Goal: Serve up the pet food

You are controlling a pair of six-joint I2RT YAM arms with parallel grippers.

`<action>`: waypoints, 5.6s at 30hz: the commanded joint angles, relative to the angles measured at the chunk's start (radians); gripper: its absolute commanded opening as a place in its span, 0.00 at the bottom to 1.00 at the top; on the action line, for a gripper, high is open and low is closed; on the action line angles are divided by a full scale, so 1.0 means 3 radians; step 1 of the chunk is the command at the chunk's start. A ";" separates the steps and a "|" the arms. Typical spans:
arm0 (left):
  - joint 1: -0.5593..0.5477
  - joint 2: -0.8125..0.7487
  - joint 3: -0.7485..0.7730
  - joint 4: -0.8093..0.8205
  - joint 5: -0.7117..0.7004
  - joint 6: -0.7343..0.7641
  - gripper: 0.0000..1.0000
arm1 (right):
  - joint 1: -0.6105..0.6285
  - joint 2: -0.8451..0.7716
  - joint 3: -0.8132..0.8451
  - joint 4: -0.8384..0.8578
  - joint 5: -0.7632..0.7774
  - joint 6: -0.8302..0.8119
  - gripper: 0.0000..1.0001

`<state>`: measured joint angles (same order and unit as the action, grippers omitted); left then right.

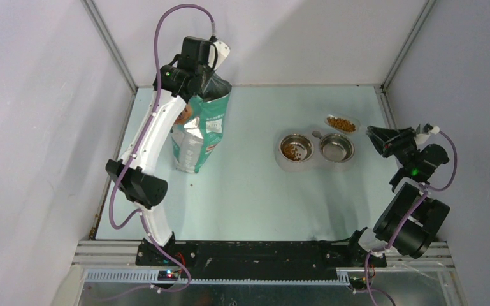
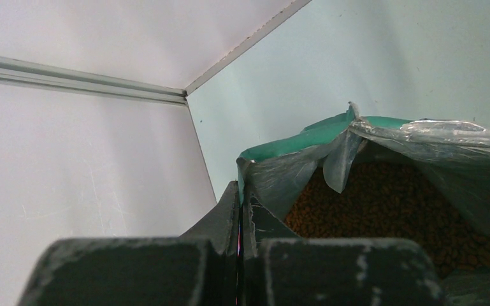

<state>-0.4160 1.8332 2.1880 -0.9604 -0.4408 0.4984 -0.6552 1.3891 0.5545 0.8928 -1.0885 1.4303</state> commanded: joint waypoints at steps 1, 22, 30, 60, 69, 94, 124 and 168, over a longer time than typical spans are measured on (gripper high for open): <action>-0.0018 -0.0036 0.0046 0.0336 -0.0009 0.0076 0.00 | -0.0151 -0.0127 -0.0085 0.0079 -0.0124 -0.0172 0.00; -0.0030 -0.0159 -0.0182 0.0463 -0.0014 0.0078 0.00 | -0.0632 -0.0194 -0.0159 -0.1330 -0.0313 -0.1693 0.00; -0.0030 -0.0275 -0.0390 0.0557 -0.0015 0.0038 0.00 | -0.0615 -0.0164 0.0078 -0.2166 -0.0049 -0.2450 0.00; -0.0030 -0.0688 -0.0845 0.0866 0.0153 -0.0215 0.00 | 0.1642 -0.0526 0.2016 -0.5121 0.2523 -0.5723 0.00; -0.0011 -0.0739 -0.0867 0.0788 0.0341 -0.0370 0.00 | 0.1835 -0.0459 0.2929 -0.5617 0.2414 -0.5540 0.00; 0.0027 -0.0366 -0.0129 0.0520 0.1162 -0.1221 0.00 | 0.3260 0.1641 0.5844 -0.4260 0.0554 -0.2803 0.00; -0.0255 -0.0728 -0.0249 0.0400 0.1030 -0.0741 0.00 | 0.4205 0.2019 0.5994 -0.5426 0.2237 -0.4536 0.00; -0.0257 -0.0544 -0.1118 0.1183 0.1207 -0.2049 0.00 | 0.4013 0.2466 0.4527 -0.4716 0.1714 -0.3486 0.00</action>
<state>-0.4961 1.6890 1.7702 -0.5877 -0.0143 -0.1730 0.5629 2.0636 1.9747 -0.4950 -0.4568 0.3244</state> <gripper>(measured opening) 0.004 0.297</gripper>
